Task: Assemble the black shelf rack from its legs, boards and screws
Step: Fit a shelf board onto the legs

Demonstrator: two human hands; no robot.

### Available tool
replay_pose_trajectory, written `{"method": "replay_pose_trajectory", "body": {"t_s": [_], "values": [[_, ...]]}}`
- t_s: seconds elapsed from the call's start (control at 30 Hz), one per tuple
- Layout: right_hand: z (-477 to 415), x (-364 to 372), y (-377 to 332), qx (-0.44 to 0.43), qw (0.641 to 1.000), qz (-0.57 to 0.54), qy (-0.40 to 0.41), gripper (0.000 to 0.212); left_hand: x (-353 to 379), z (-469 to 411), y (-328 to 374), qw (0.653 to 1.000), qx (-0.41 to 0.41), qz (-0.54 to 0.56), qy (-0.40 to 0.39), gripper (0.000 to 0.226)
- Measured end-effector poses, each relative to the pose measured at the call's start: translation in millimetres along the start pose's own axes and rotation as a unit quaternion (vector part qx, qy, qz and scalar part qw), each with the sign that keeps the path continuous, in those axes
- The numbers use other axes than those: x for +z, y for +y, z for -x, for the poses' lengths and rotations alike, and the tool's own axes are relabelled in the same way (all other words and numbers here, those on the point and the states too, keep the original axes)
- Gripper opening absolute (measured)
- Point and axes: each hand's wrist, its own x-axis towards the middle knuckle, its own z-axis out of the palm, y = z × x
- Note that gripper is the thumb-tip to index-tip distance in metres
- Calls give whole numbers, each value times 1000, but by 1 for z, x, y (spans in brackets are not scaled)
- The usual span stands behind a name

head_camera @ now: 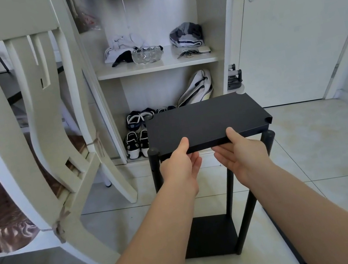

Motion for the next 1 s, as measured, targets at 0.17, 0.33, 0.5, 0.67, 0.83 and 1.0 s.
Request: {"method": "replay_pose_trajectory", "body": {"t_s": [0.17, 0.33, 0.5, 0.67, 0.83, 1.0], "values": [[2, 3, 3, 6, 1000, -1, -8, 16, -4, -1, 2, 1000, 6, -5, 10, 30], [4, 4, 5, 11, 1000, -1, -13, 15, -7, -1, 3, 1000, 9, -10, 18, 25], [4, 1, 5, 17, 1000, 2, -14, 17, -8, 2, 1, 1000, 11, -15, 18, 25], [2, 0, 8, 20, 1000, 9, -10, 21, -9, 3, 0, 999, 8, -20, 24, 24], [0, 2, 9, 30, 999, -3, -18, 23, -10, 2, 1, 998, 19, -32, 41, 23], [-3, 2, 9, 43, 999, -11, -24, 26, -9, 2, 2, 997, 34, -43, 54, 26]]}}
